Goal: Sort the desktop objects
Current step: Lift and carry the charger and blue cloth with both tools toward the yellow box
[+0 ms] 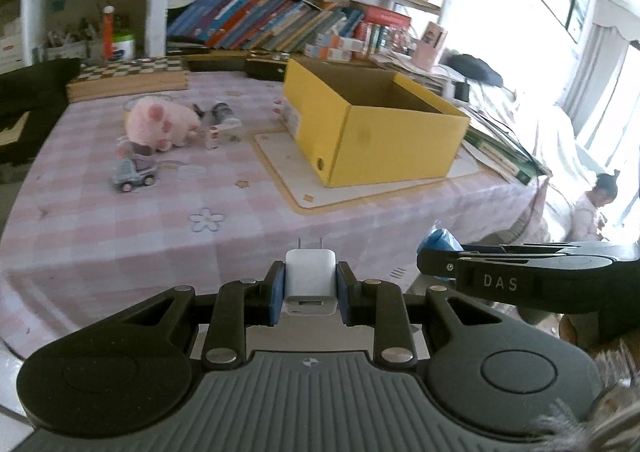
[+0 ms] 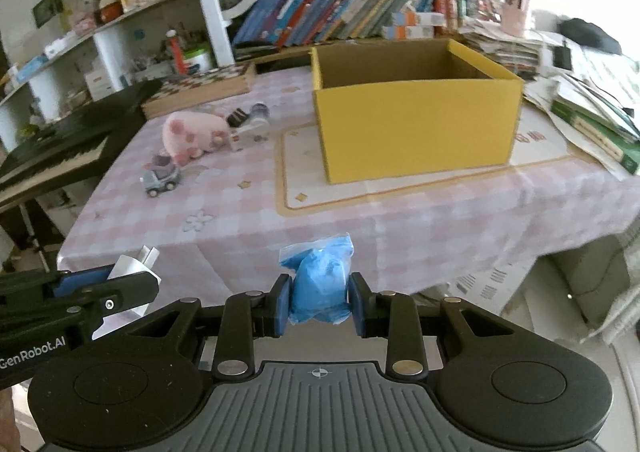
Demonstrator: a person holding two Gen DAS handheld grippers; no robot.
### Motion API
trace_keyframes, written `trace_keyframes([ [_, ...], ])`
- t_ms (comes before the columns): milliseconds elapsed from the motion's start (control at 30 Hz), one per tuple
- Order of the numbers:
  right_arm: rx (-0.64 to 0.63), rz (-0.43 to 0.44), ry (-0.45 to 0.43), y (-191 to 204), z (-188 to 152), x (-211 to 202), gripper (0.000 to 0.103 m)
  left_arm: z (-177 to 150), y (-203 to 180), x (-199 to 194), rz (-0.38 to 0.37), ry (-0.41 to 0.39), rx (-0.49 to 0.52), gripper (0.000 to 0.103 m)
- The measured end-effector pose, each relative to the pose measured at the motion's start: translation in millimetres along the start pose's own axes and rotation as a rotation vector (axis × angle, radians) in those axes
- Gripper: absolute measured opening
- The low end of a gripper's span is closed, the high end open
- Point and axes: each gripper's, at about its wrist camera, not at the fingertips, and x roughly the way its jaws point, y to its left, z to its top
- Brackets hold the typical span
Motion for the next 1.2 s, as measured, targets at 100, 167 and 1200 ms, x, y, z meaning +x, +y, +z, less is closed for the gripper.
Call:
trace_keyframes([
  [100,0.022,-0.026,0.002,-8,-4,-3,0.030,1,-7,5,-0.028,0.010,0.018,0.024],
  [167,0.036,-0.040,0.003,-13,-6,-5,0.030,2,-12,8,-0.044,0.017,0.030,0.024],
  [1200,0.166,-0.129,0.025,-101,6,0,0.030,29,-95,73,-0.161,0.081,0.148,0.024],
])
